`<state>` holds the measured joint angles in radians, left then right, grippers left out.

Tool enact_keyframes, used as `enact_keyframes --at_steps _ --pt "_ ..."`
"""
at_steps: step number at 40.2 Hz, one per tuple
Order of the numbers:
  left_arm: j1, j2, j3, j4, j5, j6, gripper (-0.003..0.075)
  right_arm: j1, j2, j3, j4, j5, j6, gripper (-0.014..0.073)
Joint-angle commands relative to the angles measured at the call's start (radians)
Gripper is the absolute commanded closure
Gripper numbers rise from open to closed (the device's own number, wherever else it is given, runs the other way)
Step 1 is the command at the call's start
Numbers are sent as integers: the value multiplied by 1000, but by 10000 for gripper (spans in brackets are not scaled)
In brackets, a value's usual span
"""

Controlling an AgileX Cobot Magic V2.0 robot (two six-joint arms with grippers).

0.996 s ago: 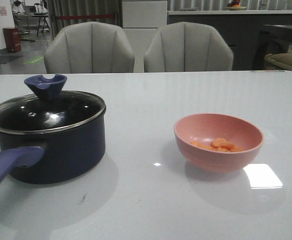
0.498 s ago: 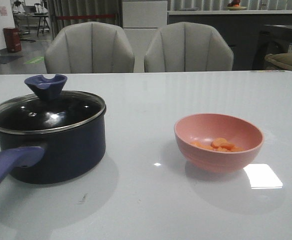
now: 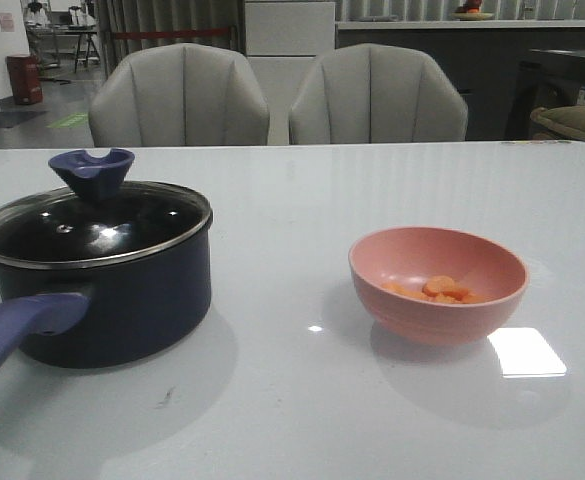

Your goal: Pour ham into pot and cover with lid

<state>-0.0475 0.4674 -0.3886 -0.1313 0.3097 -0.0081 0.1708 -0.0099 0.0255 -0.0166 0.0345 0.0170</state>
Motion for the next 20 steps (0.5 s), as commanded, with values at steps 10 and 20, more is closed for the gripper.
enact_keyframes --at_steps 10,20 --pt "0 215 -322 -21 244 -2 108 -5 -20 -4 -13 -76 0 450" --pt "-14 492 -549 -22 422 -2 136 -5 -20 -4 -13 -76 0 450"
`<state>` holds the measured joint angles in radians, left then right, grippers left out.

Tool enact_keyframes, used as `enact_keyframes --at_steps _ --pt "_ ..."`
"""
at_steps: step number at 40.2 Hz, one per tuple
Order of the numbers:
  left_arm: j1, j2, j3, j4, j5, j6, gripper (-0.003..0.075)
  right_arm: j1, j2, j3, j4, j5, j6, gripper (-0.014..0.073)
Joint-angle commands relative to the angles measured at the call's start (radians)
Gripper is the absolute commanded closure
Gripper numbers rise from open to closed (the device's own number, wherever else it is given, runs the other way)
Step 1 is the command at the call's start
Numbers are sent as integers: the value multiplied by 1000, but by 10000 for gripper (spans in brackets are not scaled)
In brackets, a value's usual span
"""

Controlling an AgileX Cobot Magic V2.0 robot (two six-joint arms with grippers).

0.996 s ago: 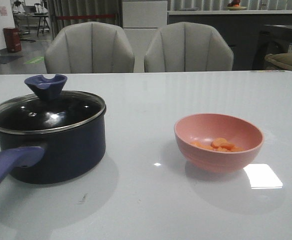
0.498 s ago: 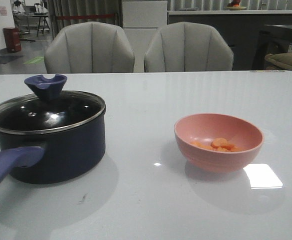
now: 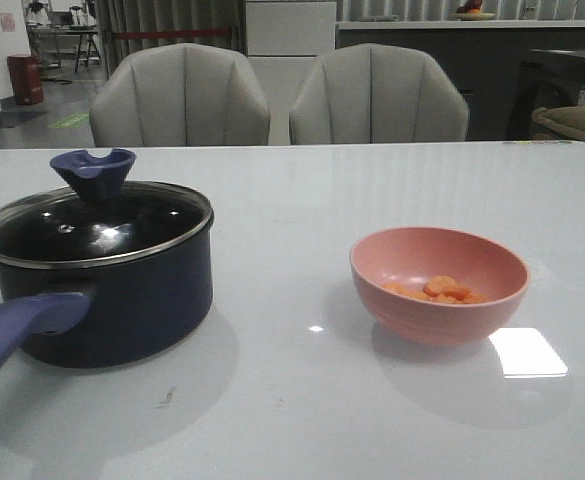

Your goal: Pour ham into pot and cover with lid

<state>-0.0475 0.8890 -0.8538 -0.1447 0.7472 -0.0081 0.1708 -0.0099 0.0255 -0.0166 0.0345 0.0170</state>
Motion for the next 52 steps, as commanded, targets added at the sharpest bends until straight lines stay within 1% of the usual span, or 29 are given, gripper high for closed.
enact_keyframes --at_steps 1,5,10,14,19,25,27,35,39,43,52 --pt "-19 91 -98 -9 -10 -2 136 -5 -20 -4 -13 -76 0 450" --pt "-57 187 -169 -9 10 -4 136 -5 -20 -4 -13 -76 0 450" --pt "-137 288 -249 -9 32 -16 136 -5 -20 -4 -13 -76 0 450" --pt "-212 373 -320 35 42 -78 136 -5 -20 -4 -13 -76 0 450" --pt "-301 470 -403 152 69 -197 136 -5 -20 -4 -13 -76 0 450" --pt "-377 584 -492 196 91 -275 136 -5 -20 -4 -13 -76 0 450" --pt "-390 620 -521 196 99 -275 136 -5 -20 -4 -13 -76 0 450" --pt "-400 756 -653 198 244 -321 136 -5 -20 -4 -13 -76 0 450" --pt "-400 806 -694 202 288 -333 136 -5 -20 -4 -13 -76 0 450" --pt "-400 834 -700 202 297 -375 136 -5 -21 -4 -13 -76 0 450" --pt "-398 874 -703 202 310 -377 136 -5 -21 -4 -13 -76 0 450"
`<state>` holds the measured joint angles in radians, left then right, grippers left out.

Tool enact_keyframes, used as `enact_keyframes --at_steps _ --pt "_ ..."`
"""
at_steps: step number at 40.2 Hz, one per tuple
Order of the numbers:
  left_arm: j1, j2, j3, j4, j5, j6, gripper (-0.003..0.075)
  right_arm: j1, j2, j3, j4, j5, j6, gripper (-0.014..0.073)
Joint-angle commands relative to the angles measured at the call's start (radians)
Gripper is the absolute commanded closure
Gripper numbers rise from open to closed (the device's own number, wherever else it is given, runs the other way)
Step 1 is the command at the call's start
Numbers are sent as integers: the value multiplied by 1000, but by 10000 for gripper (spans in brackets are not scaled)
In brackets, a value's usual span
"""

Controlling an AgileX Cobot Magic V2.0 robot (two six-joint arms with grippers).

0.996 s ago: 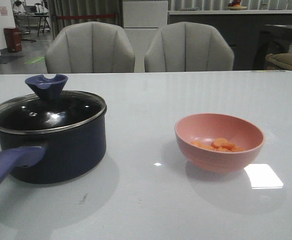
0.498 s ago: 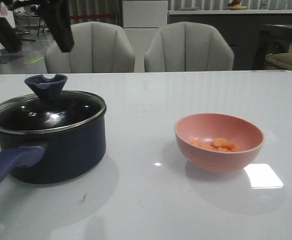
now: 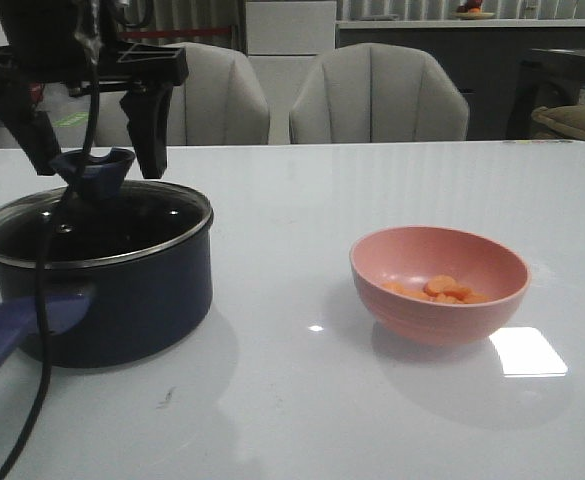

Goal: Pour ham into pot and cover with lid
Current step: 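Lower the left gripper onto the purple lid knob and grasp it, then lift the glass lid off the saucepan with the left gripper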

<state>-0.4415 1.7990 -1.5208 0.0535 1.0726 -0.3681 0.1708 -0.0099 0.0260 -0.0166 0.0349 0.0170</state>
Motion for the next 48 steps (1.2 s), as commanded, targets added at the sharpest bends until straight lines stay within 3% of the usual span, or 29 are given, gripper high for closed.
enact_keyframes --at_steps 1,12,19,23,39,48 --pt "-4 -34 -36 4 -15 -17 136 -5 -21 -5 -13 -77 0 450" --pt "-4 -7 -37 4 -15 -18 163 -5 -21 -5 -13 -77 0 450" --pt "-4 -7 -37 4 -17 -18 361 -5 -21 -5 -13 -77 0 450" --pt "-4 -7 -37 4 -17 -18 424 -5 -21 -5 -13 -77 0 450" --pt "2 -72 -71 32 -11 43 426 -5 -21 -5 -13 -77 0 450" --pt "106 -193 -46 82 -17 100 426 -5 -21 -5 -13 -77 0 450"
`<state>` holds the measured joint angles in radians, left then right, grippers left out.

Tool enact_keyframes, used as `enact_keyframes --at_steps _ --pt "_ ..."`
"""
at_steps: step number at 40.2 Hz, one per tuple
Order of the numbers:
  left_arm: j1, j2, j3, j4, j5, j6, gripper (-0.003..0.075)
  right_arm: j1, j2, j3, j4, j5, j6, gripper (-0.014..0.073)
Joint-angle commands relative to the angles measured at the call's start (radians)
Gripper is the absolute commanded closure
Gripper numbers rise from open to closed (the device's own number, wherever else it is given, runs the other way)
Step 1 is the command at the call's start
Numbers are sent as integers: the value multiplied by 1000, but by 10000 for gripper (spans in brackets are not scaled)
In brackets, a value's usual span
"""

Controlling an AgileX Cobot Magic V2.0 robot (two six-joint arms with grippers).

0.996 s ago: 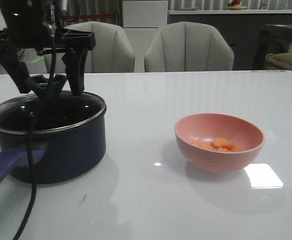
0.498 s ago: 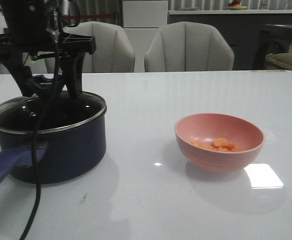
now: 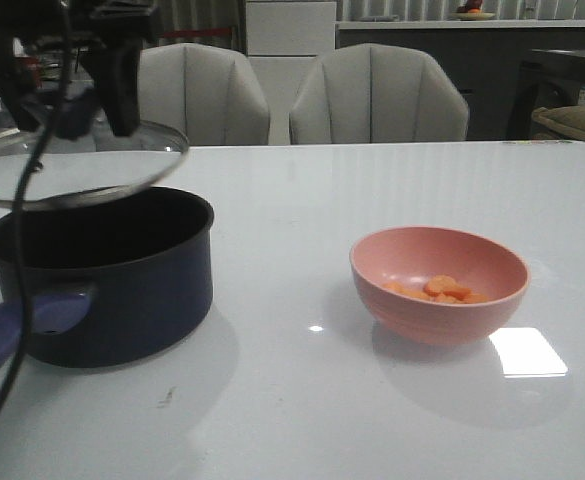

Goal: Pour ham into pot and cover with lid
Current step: 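Lift the glass lid off the saucepan with the left gripper, then set the glass lid on the table beside the saucepan with the left gripper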

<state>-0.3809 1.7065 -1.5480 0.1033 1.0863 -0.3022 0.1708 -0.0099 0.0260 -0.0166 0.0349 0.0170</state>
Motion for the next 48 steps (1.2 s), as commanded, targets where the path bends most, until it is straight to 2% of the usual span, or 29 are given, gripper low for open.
enact_keyframes --at_steps 1,10,13,17,22,28,37,48 --pt "68 -114 -8 32 -30 47 426 -5 -21 -5 -13 -77 0 450" --pt "323 -237 153 -36 -119 172 426 -5 -21 -5 -13 -77 0 450" --pt "425 -256 227 -129 -170 257 426 -5 -21 -5 -13 -77 0 450" --pt "563 -249 313 -315 -212 449 426 -5 -21 -5 -13 -77 0 450" --pt "684 -219 397 -374 -301 482 425 -5 -21 -5 -13 -77 0 450" --pt "707 -153 435 -363 -372 482 423 -5 -21 -5 -13 -77 0 450" --pt "673 -32 435 -355 -394 482 406 -5 -21 -5 -13 -77 0 450" --pt "645 47 435 -353 -448 482 216 -5 -21 -5 -13 -77 0 450"
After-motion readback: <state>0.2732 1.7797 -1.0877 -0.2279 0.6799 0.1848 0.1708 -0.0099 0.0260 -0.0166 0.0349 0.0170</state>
